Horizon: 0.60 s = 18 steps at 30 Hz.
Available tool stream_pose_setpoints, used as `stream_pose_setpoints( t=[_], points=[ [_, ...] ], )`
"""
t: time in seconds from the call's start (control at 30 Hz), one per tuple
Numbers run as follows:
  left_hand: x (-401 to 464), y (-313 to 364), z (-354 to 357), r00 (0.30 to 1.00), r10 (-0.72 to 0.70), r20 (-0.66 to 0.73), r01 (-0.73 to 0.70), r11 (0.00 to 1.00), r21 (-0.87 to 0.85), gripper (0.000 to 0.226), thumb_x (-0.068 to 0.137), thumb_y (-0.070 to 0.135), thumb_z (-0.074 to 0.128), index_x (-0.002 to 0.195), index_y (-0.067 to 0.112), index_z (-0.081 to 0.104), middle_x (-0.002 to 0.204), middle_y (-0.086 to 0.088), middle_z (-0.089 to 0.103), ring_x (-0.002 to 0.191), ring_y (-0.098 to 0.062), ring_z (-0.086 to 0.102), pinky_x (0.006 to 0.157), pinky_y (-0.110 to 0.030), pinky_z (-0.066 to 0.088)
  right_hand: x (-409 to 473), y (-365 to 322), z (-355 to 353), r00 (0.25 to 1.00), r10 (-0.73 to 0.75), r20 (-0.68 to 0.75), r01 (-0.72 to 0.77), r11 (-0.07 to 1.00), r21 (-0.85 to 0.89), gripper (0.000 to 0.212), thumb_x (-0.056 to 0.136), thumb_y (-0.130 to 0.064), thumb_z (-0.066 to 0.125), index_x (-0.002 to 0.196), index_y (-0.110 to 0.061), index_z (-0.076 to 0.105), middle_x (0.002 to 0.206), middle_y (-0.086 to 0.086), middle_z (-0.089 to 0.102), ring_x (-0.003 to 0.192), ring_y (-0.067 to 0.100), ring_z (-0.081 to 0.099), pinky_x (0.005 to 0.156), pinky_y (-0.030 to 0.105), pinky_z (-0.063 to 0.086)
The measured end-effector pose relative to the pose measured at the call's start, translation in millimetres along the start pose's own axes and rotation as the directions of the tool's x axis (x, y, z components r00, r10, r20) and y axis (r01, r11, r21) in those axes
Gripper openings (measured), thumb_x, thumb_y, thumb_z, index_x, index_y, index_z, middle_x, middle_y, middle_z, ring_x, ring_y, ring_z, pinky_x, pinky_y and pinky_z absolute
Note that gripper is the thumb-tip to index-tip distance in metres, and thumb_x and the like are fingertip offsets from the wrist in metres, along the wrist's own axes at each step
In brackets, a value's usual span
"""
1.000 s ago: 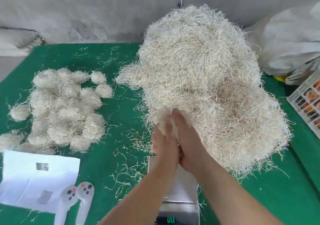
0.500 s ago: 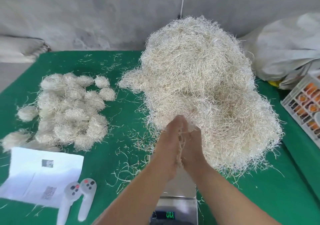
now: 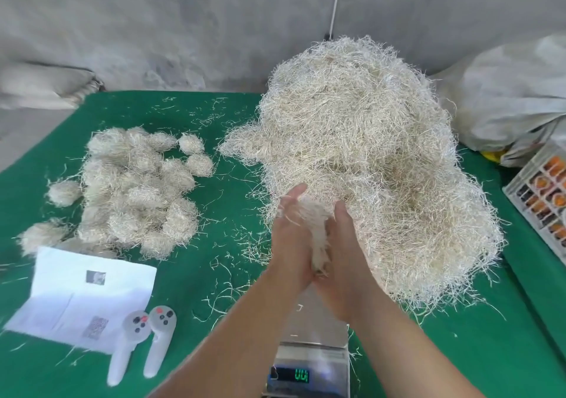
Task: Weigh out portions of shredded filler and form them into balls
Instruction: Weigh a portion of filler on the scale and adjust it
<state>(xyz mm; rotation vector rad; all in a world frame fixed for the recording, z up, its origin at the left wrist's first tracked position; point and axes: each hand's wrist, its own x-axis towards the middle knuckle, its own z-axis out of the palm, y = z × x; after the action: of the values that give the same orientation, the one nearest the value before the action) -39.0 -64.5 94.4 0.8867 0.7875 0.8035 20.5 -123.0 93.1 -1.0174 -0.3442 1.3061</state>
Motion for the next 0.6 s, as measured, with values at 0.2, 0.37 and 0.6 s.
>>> stream_pose_setpoints(
  t=[0.2, 0.37, 0.6],
  points=[
    [-3.0, -26.3, 4.7, 0.933, 0.341, 0.117, -0.353, 0.797, 0.490, 0.058, 0.088, 0.061, 0.033, 0.146, 0.062, 0.040, 0.148, 0.027, 0.031, 0.133, 0.018, 0.022, 0.107, -0.018, 0.028, 16.6, -8.4, -3.0, 0.957, -0.113, -0.266, 0.079, 0.987, -0.138, 0.027, 0.100, -0.032, 0.057, 0.122, -0.024, 0.071, 0.109, 0.014, 0.077, 0.102, 0.035, 0.075, 0.090, 0.055, 0.059],
    [-3.0, -12.5, 1.3, 0.956, -0.120, 0.269, 0.098, 0.991, 0.093, 0.050, 0.080, 0.084, 0.056, 0.125, 0.063, 0.061, 0.138, 0.016, 0.063, 0.129, -0.009, 0.059, 0.111, -0.045, 0.041, 17.0, -8.9, -10.7, 0.874, -0.246, -0.419, 0.156, 0.959, -0.236, 0.031, 0.103, -0.038, 0.063, 0.094, -0.009, 0.072, 0.080, 0.013, 0.075, 0.075, 0.028, 0.076, 0.062, 0.038, 0.060],
    [-8.6, -23.9, 4.7, 0.971, -0.218, 0.101, 0.229, 0.966, -0.117, 0.045, 0.083, 0.074, 0.059, 0.106, 0.041, 0.080, 0.114, 0.006, 0.077, 0.105, -0.009, 0.072, 0.086, -0.030, 0.057, 17.4, -5.6, 2.1, 0.891, -0.414, -0.184, 0.290, 0.833, -0.470, 0.050, 0.099, -0.039, 0.056, 0.050, -0.029, 0.054, 0.047, -0.010, 0.044, 0.045, 0.008, 0.044, 0.051, 0.029, 0.038]
  ],
)
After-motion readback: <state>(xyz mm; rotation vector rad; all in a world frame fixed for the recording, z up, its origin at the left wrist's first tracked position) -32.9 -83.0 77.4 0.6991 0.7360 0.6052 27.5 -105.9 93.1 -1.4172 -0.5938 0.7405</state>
